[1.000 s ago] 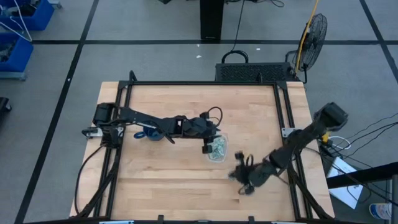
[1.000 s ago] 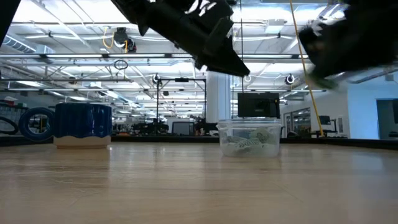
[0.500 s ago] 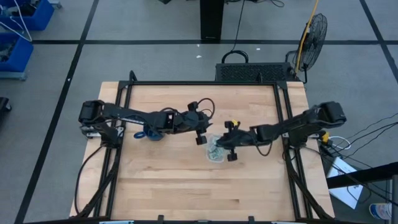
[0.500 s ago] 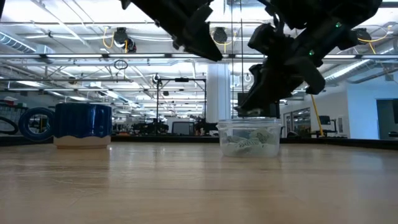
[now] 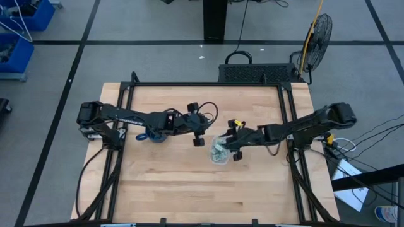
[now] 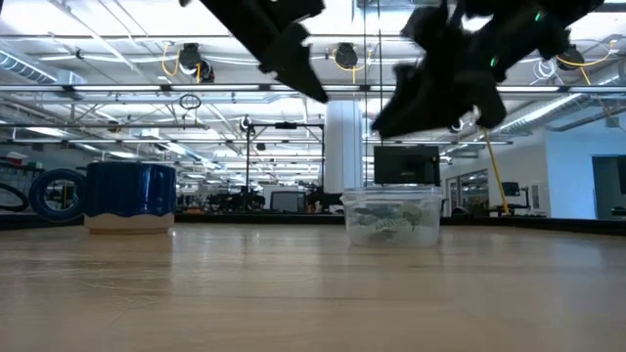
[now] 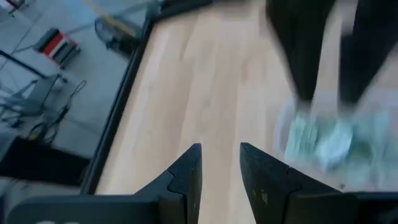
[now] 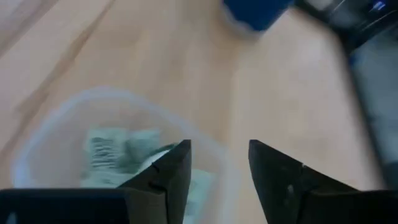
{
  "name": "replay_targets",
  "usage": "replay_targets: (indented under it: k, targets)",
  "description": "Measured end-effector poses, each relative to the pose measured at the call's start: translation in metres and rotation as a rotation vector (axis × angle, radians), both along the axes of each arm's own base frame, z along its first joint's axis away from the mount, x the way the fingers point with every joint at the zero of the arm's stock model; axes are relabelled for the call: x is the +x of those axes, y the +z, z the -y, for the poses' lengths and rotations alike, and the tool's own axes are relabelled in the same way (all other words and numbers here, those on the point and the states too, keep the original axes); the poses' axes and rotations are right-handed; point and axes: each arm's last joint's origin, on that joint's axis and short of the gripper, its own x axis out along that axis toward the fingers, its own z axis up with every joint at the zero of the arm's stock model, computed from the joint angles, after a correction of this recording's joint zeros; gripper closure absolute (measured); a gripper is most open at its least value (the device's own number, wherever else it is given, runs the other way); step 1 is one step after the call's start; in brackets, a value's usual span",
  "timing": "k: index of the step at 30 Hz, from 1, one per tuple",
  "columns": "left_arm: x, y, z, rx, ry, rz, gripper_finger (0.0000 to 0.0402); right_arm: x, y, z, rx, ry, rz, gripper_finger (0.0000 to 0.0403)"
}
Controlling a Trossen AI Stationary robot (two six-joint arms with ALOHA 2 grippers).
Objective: Pick and place Stevia / Truvia into bins
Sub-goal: Return to Home Position
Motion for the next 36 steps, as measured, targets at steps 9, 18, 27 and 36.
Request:
replay_targets:
  k: [9,18,27,36]
  targets:
    - [-0.087,0.051,0.003,-0.037,0.169,-0.148,0.0286,-0.066,0.086,-0.01,-0.048,-0.078,0.307,0.026]
    - [-0.191,0.074,0.005,-0.211,0.286,-0.058,0.0286,-0.128,0.118,0.003,0.267,-0.192,0.479,0.0261]
    - [-0.238,0.01,0.011,-0.376,0.186,0.242,0.0286,-0.148,0.082,0.008,0.37,-0.277,0.289,0.0261]
    - [-0.27,-0.021,0.007,-0.412,0.081,0.537,0.0286,-0.155,0.025,0.008,0.405,-0.171,0.395,0.0261]
